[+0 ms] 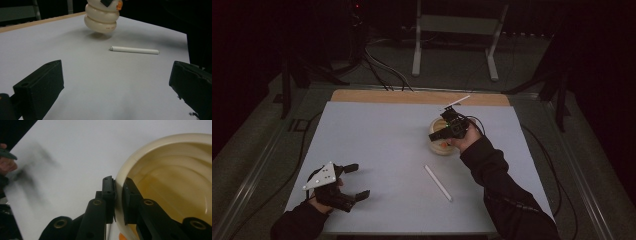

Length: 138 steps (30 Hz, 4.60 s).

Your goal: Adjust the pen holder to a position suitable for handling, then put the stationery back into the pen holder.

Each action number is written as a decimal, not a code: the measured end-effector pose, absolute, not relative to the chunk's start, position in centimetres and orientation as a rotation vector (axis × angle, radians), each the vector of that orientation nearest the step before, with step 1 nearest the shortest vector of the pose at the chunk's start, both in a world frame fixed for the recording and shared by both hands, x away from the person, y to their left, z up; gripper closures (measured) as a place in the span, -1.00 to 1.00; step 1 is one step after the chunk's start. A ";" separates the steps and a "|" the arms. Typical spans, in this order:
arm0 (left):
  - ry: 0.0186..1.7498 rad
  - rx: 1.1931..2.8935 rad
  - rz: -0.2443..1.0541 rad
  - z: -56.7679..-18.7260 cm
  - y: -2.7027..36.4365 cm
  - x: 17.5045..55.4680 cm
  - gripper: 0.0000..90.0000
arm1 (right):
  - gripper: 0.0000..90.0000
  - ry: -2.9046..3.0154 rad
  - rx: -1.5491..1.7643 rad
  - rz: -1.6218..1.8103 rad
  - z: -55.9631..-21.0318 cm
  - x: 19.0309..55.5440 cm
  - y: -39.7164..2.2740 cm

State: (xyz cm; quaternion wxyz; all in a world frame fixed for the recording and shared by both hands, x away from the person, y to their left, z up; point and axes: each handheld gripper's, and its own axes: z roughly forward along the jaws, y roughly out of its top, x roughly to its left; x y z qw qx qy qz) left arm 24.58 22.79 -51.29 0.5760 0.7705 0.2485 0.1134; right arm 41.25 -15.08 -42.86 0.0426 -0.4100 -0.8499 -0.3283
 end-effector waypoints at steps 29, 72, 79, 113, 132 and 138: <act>0.577 1.812 0.267 -51.4 22.8 24.6 -0.99 | 0.79 -2.538 -1.353 -0.944 -45.2 40.7 -14.8; 0.573 1.797 0.263 -51.3 23.0 24.6 -0.99 | -0.84 -2.708 -1.397 -1.252 -38.0 38.4 -16.3; 0.568 1.801 0.263 -51.3 22.8 24.6 -0.99 | -1.00 -2.775 -1.359 -1.362 -36.8 36.8 -16.3; 0.562 1.802 0.269 -51.1 22.7 24.5 -0.99 | -1.00 -2.811 -1.318 -1.482 -39.2 29.9 -18.6; 0.565 1.802 0.265 -51.1 22.7 24.5 -0.99 | -1.00 -2.705 -1.442 -1.341 -45.2 29.2 -19.4; 0.565 1.803 0.265 -51.2 22.7 24.5 -0.99 | -0.88 -2.696 -1.478 -1.258 -46.7 28.9 -19.4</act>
